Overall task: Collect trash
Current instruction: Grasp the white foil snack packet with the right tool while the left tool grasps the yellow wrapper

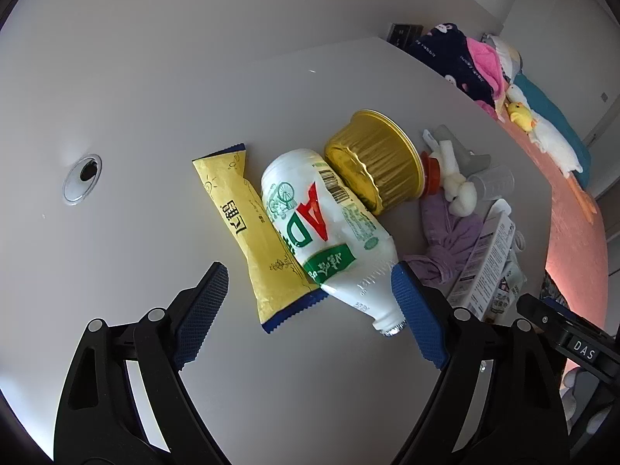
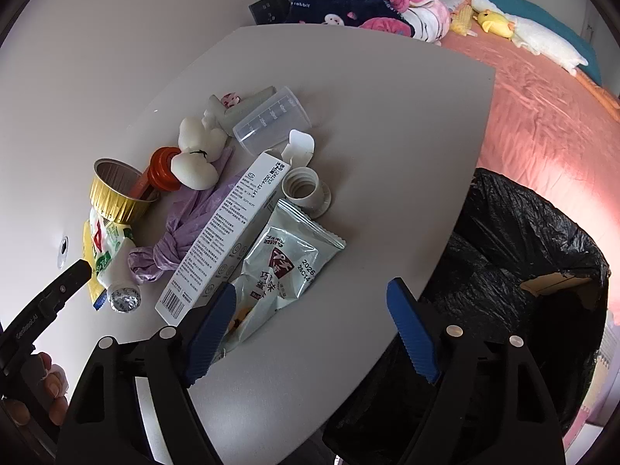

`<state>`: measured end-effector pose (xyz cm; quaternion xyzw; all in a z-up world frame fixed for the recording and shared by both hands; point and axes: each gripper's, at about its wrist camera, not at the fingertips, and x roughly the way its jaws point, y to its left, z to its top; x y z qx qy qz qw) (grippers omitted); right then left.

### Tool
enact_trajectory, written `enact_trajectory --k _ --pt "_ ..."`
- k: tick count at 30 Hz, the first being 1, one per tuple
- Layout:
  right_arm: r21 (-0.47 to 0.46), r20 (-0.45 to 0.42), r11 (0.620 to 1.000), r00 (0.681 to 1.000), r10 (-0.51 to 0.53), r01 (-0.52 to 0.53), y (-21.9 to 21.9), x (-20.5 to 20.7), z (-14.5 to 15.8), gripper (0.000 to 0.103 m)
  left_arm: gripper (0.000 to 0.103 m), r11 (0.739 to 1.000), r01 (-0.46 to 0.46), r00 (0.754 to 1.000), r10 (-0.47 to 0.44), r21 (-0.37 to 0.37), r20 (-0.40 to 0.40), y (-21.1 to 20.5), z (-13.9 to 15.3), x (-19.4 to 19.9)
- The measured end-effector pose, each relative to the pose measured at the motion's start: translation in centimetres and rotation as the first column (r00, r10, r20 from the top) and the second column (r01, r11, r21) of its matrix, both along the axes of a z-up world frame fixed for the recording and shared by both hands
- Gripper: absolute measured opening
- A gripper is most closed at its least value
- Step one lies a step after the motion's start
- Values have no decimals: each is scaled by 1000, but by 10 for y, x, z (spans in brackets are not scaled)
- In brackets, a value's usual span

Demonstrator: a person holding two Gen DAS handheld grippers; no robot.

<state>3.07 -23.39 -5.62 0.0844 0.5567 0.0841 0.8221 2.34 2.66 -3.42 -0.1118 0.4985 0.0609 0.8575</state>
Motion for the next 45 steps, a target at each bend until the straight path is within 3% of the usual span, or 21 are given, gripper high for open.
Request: enact_trajectory --k 7,10,12,18,21,22,25,30,33,42,45 --pt "-23 -10 1000 1000 20 -20 12 11 -8 81 83 1000 2 1000 -2 0 -19 1 -4 18" --pt "-42 -17 999 999 33 -33 18 15 -12 74 83 1000 -5 1000 5 21 -21 2 -6 23" --pt "-31 -29 999 999 39 -40 20 18 -16 68 83 1000 -26 1000 25 -3 -18 8 -7 24" --pt "-67 -1 996 998 64 -64 28 21 -16 63 83 998 -66 997 65 -14 -27 22 -10 21" --pt "-129 29 988 996 87 -82 35 20 -15 37 83 997 -79 996 78 -14 -31 27 -12 18" --pt "-150 33 986 996 85 -79 37 21 -15 23 83 996 -83 996 83 -11 -31 28 -12 18" --pt "-150 42 985 995 89 -82 36 22 -16 22 83 996 -94 995 94 -8 -33 32 -14 15" --pt "-162 53 983 994 94 -84 39 22 -16 22 54 991 -117 993 114 -67 -35 42 -19 14" --pt "-162 57 983 994 94 -83 38 23 -16 22 45 985 -141 990 139 -103 -29 50 -20 12" --pt "-168 62 982 993 96 -85 40 18 -15 22 45 973 -196 980 191 -118 -57 63 -29 14" --pt "-170 62 982 993 100 -88 40 18 -15 22 38 978 -184 982 179 -93 -60 59 -34 15"
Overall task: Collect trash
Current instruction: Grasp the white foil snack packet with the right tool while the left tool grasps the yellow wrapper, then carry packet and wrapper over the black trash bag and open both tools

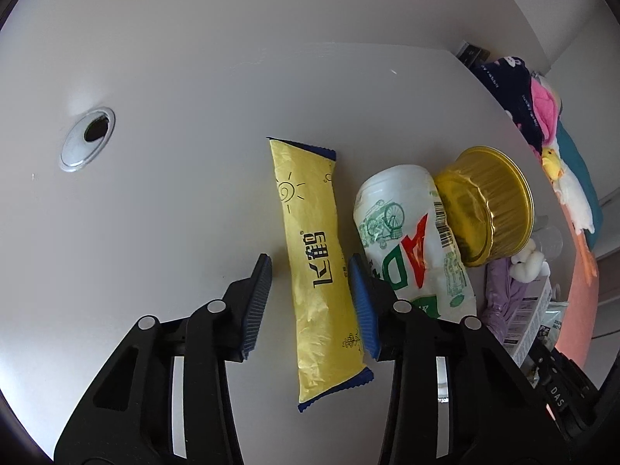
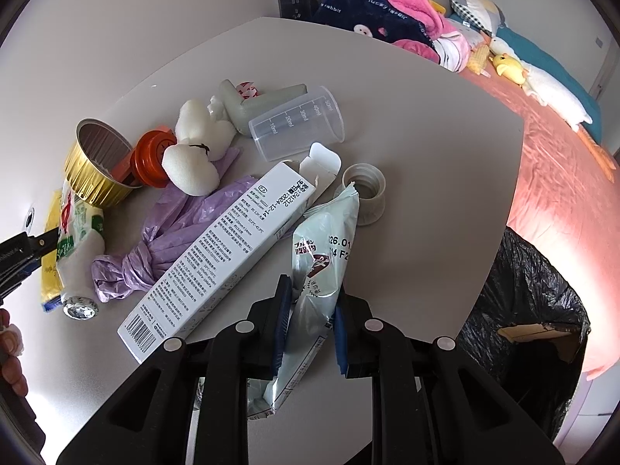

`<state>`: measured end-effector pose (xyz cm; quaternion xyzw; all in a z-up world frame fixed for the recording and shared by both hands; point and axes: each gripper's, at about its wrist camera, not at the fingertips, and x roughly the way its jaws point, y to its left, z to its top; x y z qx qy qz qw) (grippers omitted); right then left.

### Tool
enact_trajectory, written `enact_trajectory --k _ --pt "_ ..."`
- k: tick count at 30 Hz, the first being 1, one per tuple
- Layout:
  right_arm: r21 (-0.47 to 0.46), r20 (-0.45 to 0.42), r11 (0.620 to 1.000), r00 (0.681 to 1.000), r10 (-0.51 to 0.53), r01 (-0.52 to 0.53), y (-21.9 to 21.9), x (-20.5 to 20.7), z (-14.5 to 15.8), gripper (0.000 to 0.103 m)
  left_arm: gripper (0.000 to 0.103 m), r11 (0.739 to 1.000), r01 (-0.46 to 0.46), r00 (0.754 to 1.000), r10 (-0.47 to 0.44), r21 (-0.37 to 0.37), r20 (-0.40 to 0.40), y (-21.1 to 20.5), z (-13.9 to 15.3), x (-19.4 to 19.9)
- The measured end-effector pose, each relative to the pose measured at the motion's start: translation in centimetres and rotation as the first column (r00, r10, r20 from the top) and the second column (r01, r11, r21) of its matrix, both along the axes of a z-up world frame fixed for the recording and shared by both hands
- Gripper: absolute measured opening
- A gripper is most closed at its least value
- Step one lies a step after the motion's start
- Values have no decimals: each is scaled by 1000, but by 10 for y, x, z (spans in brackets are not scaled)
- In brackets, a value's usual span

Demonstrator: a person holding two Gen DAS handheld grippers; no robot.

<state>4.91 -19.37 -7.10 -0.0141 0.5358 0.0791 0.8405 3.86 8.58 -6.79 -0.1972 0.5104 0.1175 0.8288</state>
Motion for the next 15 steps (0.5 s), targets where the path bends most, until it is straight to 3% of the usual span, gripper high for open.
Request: enact_trajectory --k 6,11,15 --pt "30 -17 999 1000 12 -12 -2 1 1 19 32 998 45 999 -45 50 7 -5 -1 2" --pt "68 -24 998 1000 12 -10 -6 -1 4 19 26 999 31 1000 -31 8 6 0 0 2" --pt "74 -5 997 1000 17 -16 -9 -5 12 19 26 997 -10 1000 10 -73 0 11 0 -5"
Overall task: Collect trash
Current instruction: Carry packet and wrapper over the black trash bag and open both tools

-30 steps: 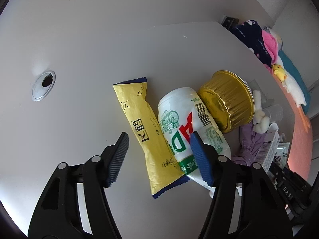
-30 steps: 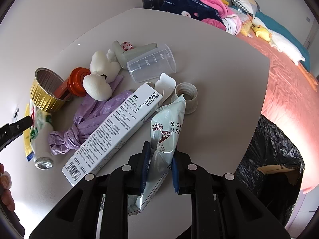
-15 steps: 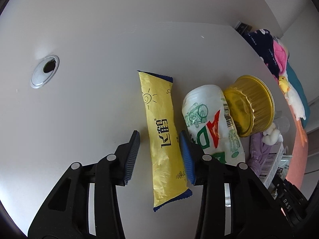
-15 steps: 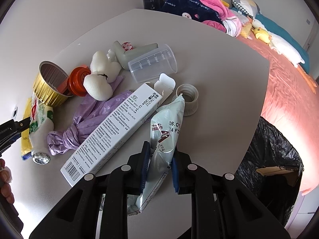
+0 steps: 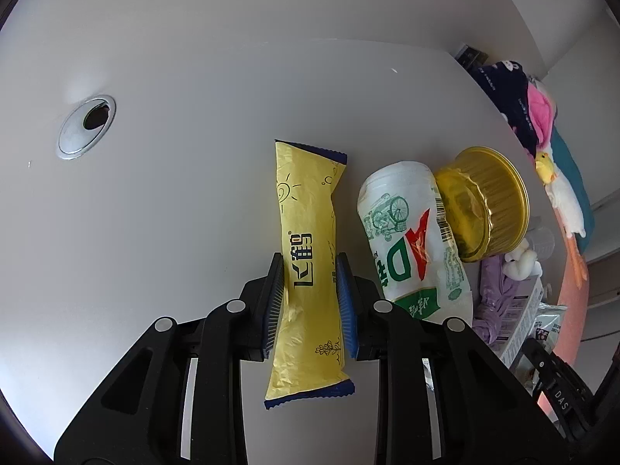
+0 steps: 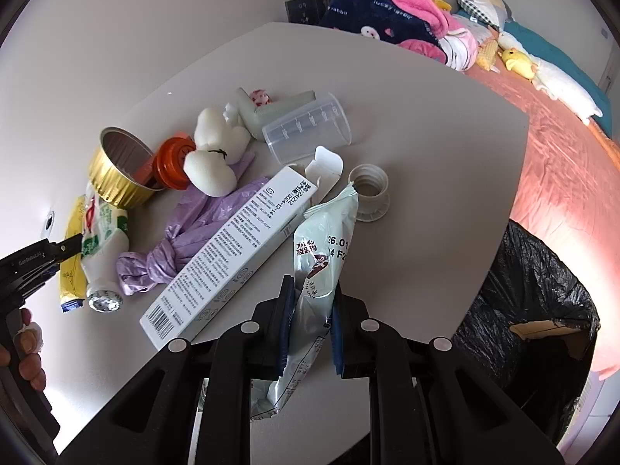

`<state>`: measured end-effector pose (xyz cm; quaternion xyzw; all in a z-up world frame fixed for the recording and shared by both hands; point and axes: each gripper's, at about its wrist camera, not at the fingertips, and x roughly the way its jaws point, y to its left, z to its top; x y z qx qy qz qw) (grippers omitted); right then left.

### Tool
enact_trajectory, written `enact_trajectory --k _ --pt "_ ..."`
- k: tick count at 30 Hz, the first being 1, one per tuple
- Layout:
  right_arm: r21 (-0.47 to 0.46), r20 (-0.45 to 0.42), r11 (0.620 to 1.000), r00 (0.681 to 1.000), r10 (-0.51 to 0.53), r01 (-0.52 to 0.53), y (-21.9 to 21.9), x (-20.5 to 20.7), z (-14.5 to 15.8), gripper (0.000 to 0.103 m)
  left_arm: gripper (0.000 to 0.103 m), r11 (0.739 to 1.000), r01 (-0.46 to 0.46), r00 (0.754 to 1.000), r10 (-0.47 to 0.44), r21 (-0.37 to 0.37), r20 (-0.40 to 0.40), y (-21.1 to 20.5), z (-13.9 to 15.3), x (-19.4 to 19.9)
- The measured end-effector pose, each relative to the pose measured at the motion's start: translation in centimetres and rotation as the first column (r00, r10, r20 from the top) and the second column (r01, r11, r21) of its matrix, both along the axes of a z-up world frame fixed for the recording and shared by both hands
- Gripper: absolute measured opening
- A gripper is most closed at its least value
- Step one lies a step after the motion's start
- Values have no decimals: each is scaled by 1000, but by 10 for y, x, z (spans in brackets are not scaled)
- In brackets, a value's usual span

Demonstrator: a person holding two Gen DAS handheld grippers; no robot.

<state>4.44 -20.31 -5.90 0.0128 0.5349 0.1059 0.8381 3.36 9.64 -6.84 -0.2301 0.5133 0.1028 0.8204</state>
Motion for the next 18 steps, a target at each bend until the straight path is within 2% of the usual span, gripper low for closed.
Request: enact_trajectory --k 6,8,13,18 --pt "12 36 1000 999 -11 10 -9 -11 12 19 16 998 47 999 -48 40 23 -10 4 -7" --pt "18 53 1000 998 -17 16 -13 -15 19 19 15 997 53 998 -56 54 41 -13 8 -11" --pt "36 98 999 995 -36 32 -24 -27 34 19 15 990 91 989 -102 104 104 -25 36 -21" --pt "48 131 997 989 -66 60 -39 -32 49 19 15 981 142 970 -165 133 177 -42 70 -31"
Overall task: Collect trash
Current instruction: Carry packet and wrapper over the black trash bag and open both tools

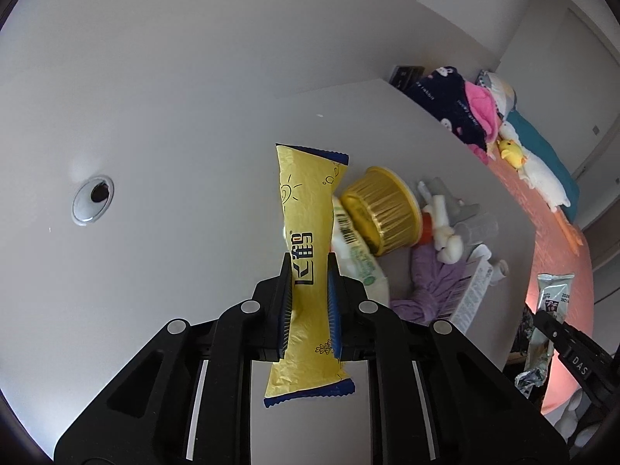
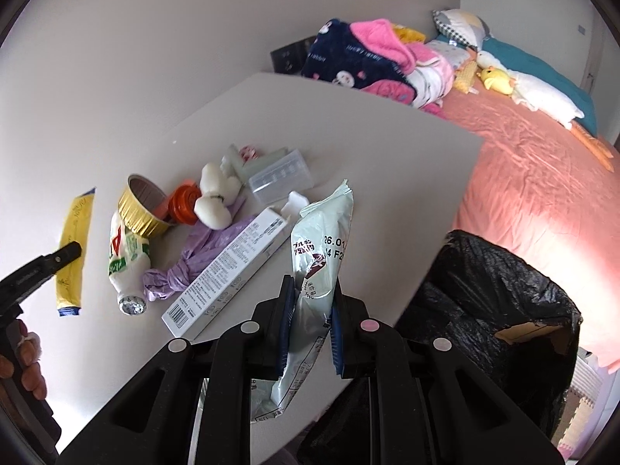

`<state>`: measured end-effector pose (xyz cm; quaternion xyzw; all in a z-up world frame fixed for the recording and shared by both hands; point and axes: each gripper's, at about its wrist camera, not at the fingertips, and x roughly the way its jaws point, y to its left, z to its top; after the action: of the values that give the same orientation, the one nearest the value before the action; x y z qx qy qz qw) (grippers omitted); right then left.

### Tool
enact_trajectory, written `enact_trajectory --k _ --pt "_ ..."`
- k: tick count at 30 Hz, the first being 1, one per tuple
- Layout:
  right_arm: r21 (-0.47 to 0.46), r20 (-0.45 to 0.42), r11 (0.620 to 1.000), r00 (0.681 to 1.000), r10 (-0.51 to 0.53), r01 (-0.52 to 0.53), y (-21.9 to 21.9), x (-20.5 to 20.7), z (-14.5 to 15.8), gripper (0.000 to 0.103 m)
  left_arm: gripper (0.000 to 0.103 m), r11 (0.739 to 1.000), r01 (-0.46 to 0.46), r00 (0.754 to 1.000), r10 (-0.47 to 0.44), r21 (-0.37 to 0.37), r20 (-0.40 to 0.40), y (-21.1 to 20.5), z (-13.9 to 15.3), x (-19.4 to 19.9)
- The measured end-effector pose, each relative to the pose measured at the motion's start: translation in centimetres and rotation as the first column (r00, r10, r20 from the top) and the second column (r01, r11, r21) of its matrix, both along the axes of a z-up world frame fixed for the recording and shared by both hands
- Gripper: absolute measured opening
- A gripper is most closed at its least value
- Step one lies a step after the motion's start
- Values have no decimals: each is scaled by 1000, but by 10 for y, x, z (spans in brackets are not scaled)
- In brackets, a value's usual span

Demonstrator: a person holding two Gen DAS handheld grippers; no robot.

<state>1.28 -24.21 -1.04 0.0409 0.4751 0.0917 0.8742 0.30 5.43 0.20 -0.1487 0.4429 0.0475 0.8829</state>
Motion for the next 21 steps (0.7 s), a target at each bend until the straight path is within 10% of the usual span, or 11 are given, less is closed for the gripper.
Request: enact_trajectory --k 12,21 --pt "7 23 994 994 -108 108 -54 -18 10 19 15 982 188 981 -186 -31 54 -74 29 9" --pt "9 38 977 976 -213 213 -101 -37 15 19 15 923 383 923 -379 -43 70 -147 36 20"
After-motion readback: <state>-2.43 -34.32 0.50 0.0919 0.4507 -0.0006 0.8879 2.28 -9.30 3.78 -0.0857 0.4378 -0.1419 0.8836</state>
